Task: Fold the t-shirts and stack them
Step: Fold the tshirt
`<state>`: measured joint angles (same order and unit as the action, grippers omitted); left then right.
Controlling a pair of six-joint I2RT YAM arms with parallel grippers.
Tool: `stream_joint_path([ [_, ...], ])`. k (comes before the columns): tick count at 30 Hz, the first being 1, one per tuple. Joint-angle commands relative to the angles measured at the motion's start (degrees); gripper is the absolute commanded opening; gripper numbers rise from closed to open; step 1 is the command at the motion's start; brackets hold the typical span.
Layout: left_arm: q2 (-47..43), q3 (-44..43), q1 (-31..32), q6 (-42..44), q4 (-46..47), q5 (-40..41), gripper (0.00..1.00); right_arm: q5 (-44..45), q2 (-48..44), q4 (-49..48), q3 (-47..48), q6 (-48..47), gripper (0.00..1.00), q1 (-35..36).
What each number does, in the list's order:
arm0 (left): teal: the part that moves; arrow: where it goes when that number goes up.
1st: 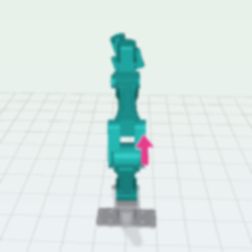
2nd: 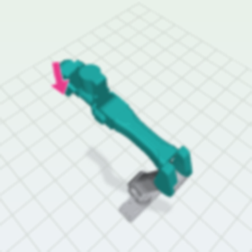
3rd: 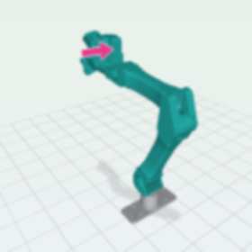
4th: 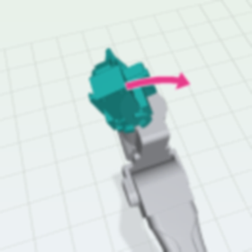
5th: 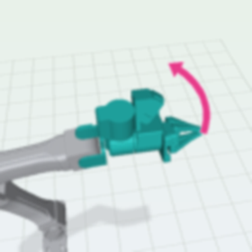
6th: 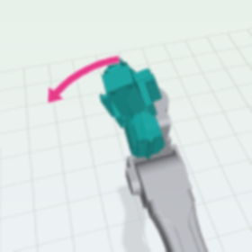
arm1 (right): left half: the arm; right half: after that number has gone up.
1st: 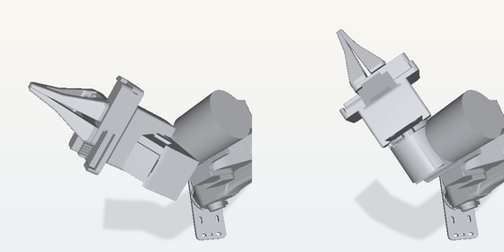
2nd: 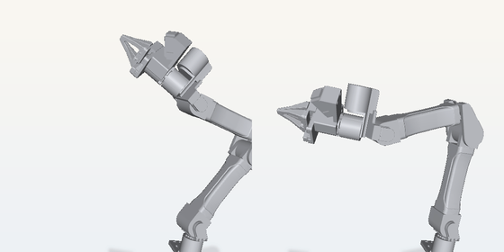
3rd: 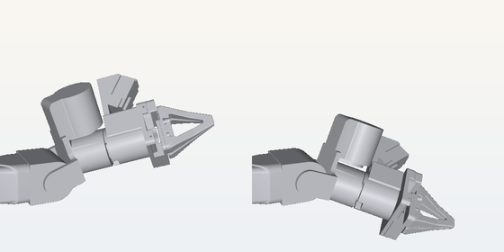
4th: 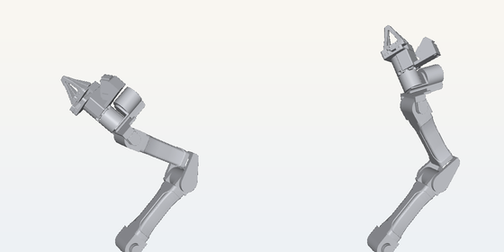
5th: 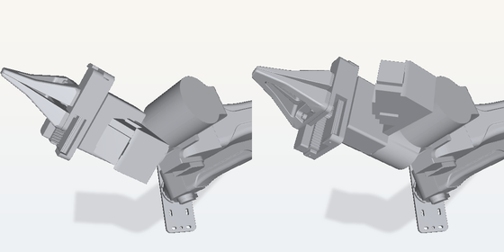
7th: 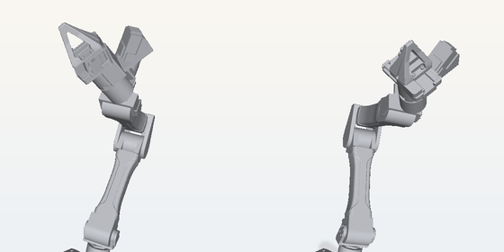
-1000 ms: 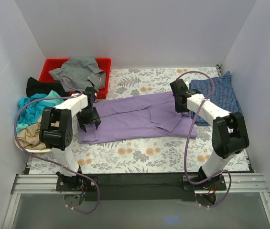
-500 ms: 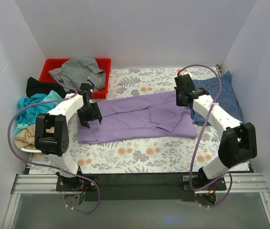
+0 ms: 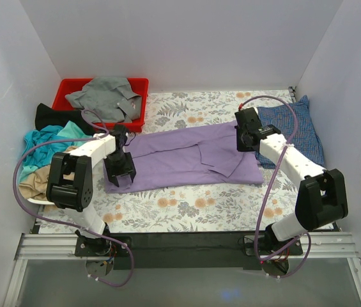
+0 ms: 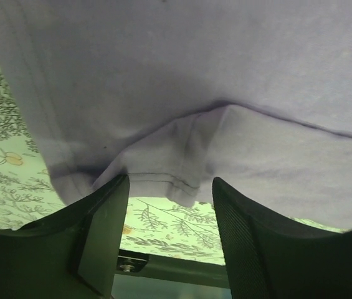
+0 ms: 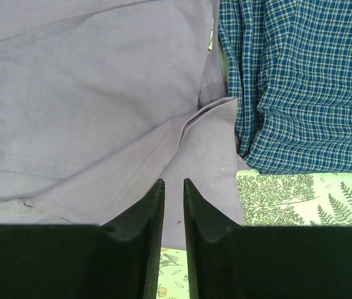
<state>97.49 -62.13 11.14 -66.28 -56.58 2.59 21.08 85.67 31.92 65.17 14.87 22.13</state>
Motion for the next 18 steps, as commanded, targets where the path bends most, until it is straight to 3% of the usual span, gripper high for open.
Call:
stream_joint_path([
  [1,-1.87,1.13,0.73,-0.96,-0.38,5.67,0.54,-0.86,-2.26,-0.28,-0.65,0.60,0.25,-0.16],
  [4,-1.96,0.70,0.82,-1.48,0.15,6.64,0.48,-1.30,-2.17,-0.37,-0.92,0.86,0.24,-0.16],
  [6,-2.22,0.34,0.90,-2.01,0.50,6.64,0.19,-1.74,-2.35,-0.28,-1.36,0.95,0.24,-0.07],
  [10,-2.48,-0.71,0.90,-2.27,0.76,6.81,0.01,-1.75,-2.52,-0.37,-2.23,1.30,0.24,-0.16],
  [15,-2.92,-4.40,0.90,-2.97,-0.46,9.71,0.00,-1.83,-2.70,-0.28,-2.85,1.39,0.24,-0.16],
  [18,-1.00,-7.74,0.64,-4.38,-2.04,16.98,0.00,-0.96,-3.40,0.25,-3.11,1.74,0.24,-0.16],
])
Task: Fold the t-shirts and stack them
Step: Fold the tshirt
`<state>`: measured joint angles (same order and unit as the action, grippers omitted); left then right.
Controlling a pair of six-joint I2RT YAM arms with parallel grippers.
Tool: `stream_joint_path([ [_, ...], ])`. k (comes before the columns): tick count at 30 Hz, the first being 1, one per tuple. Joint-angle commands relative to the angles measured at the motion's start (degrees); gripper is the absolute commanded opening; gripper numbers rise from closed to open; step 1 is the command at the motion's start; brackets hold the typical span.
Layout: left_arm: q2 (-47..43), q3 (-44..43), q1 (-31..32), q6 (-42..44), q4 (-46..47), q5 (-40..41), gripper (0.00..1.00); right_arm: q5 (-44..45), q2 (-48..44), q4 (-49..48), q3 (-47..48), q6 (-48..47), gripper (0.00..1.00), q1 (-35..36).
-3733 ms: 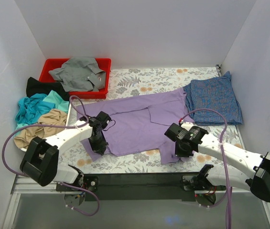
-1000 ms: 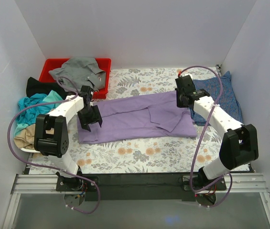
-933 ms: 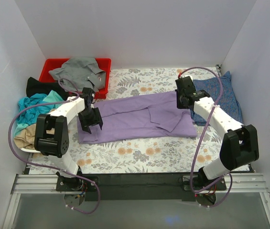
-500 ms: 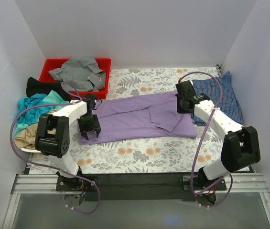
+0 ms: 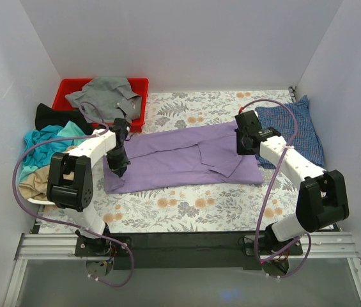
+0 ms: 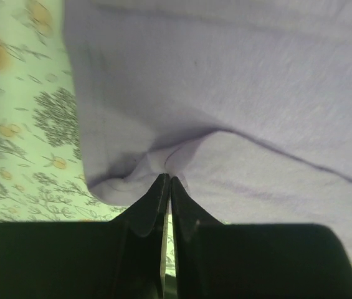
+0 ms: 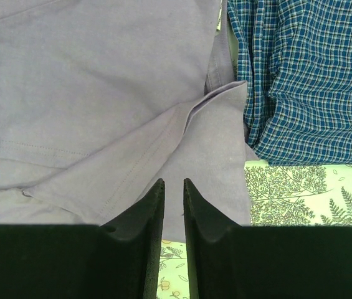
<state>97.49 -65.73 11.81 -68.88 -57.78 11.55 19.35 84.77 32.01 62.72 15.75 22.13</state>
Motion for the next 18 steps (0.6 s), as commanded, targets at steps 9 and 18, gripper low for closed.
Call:
stream_joint_path([
  [9,4.63,-7.57,-1.62,-2.40,-1.90,13.22,0.08,0.68,-4.17,0.95,-0.93,0.60,0.24,-0.16],
  [18,2.18,-5.28,-2.67,-4.24,-5.06,18.94,0.06,1.39,-4.09,1.21,-1.11,0.69,0.25,-0.16],
])
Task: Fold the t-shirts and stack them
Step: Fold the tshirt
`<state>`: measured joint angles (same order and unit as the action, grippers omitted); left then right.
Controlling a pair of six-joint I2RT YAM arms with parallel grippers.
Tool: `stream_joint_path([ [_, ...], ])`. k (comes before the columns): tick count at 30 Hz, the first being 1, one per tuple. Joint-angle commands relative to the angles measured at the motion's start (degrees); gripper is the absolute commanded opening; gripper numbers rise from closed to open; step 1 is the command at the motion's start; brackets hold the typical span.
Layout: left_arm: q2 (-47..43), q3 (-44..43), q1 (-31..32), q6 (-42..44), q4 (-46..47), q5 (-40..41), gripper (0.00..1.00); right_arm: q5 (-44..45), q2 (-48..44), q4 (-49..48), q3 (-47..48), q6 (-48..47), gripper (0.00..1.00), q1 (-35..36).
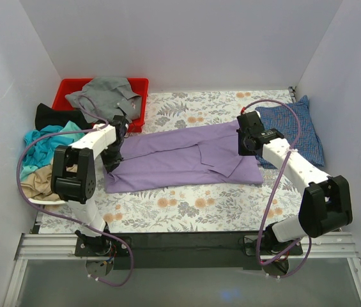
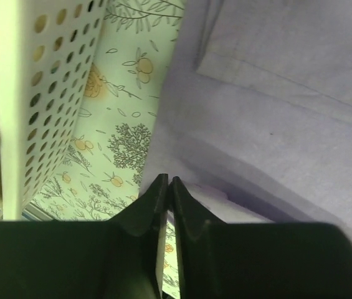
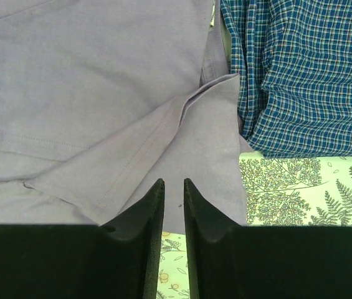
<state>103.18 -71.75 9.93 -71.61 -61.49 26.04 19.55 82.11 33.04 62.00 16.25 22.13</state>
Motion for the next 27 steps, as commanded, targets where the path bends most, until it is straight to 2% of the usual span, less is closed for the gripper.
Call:
stream_joint_path([
  [1,-3.77,1.25,-0.88,-1.34,-0.91,4.02,0.04,1.37,-1.42,0.19,-0.47,0.27,0.25,-0.16],
  [6,-3.16,2.58,-1.32,-1.86,0.50,5.85,0.03,2.42,-1.60,0.36,-0.21,0.18,0.25,-0.16],
  [11,-3.16,0.56,-2.64,-2.57,-0.11,12.01,0.17,-1.78,-0.99,0.36,-0.82,0.45,0.30,-0.60],
  [12,-2.90,-0.32,-3.07,-2.57,-0.29,12.01,0.24,-2.75,-0.46,0.54,-1.00,0.54,0.30,-0.68],
  [13,-2.72,-0.93,-3.17,-2.39,-0.55,11.67,0.37,-5.46,0.07,0.54,-1.44,1.06,0.30,-0.60],
  [14,-2.54,-1.29,-3.17,-2.39,-1.17,11.75,0.70,-7.05,0.77,0.54,-1.70,1.24,0.30,-0.60],
  [15,-2.45,-1.64,-3.17,-3.17,-1.52,11.92,0.80,-8.64,1.12,0.45,-1.97,1.76,0.31,-0.60],
  [23,-8.69,-2.96,-3.08,1.65,4.62,-2.48,0.84,-21.55,-1.59,-5.17,-10.83,11.33,0.35,-0.86],
  [27,-9.75,-2.08,-2.99,2.62,6.91,-9.33,0.85,-24.99,-2.39,-9.30,-14.35,14.77,0.36,-0.86],
])
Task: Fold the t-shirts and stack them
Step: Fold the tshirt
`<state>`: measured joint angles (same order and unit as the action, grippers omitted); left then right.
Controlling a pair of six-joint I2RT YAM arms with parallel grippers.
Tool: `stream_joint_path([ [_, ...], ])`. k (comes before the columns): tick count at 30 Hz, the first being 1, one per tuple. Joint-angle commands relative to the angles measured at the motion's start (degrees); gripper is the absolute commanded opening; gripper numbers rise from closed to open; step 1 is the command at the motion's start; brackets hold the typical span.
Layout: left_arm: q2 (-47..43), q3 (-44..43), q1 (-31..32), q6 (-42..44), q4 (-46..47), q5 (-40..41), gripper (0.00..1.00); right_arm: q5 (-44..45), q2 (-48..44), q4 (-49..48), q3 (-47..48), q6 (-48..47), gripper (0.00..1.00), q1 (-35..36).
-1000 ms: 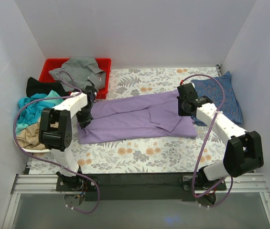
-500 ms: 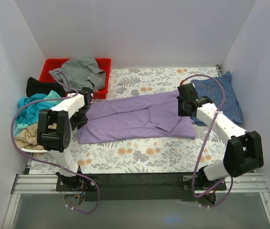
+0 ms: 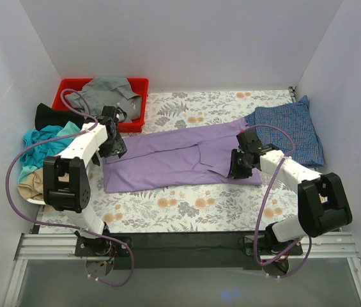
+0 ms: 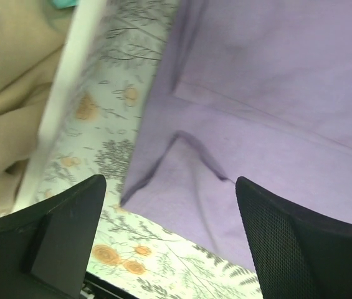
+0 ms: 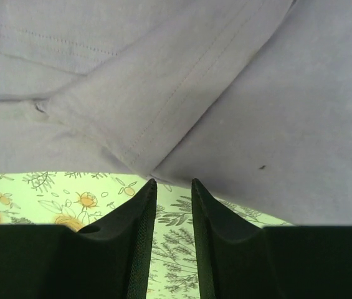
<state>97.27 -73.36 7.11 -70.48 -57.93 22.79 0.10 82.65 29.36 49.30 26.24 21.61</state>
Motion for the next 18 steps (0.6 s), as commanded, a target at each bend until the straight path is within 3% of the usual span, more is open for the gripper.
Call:
stream_joint_path([
  [1,-3.85,-0.20,-0.17,1.74,3.61,-7.22,0.85,-5.72,-3.20,-6.24,-2.18,5.13,0.36,-0.34],
  [18,-3.67,1.73,0.44,2.36,5.55,-9.95,0.88,-4.85,-0.56,-10.73,-3.33,6.37,0.37,-0.42],
])
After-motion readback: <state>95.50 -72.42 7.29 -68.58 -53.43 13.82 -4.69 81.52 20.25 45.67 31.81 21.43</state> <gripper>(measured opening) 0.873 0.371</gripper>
